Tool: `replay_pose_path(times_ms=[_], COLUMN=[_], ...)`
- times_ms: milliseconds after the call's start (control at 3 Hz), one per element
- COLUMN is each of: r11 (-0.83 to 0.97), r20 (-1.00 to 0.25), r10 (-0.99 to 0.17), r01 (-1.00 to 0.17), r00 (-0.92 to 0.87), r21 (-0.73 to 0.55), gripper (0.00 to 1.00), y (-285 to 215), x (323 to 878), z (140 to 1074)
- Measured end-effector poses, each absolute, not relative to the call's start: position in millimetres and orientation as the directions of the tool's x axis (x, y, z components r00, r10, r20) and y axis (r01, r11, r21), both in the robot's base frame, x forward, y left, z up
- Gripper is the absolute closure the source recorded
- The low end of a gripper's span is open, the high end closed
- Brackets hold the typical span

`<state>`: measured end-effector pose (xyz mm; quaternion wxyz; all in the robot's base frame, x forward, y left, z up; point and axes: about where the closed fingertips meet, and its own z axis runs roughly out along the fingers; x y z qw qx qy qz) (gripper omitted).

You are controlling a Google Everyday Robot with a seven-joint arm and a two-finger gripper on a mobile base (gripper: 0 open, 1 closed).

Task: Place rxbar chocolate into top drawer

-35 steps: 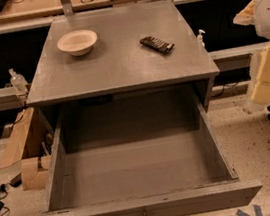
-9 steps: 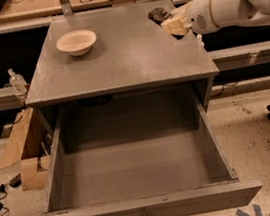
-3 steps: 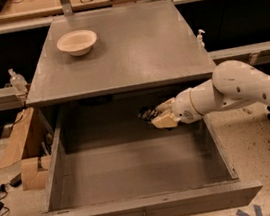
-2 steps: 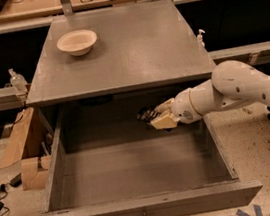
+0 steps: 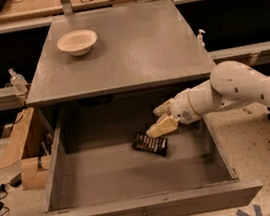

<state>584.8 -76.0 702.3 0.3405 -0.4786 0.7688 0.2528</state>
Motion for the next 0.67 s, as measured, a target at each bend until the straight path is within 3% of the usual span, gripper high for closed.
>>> replay_pose_path(times_ms=[333,667], r11=[0.412,0.411], r20=[-0.765,-0.765], r10=[-0.564,-0.564], r01=[-0.909,-0.909], r00=[-0.309,-0.309], r21=[0.064,0.064], gripper=[0.0,0.0], y=[-74.4,-74.4], x=[584.5,584.5], z=[701.6,701.6])
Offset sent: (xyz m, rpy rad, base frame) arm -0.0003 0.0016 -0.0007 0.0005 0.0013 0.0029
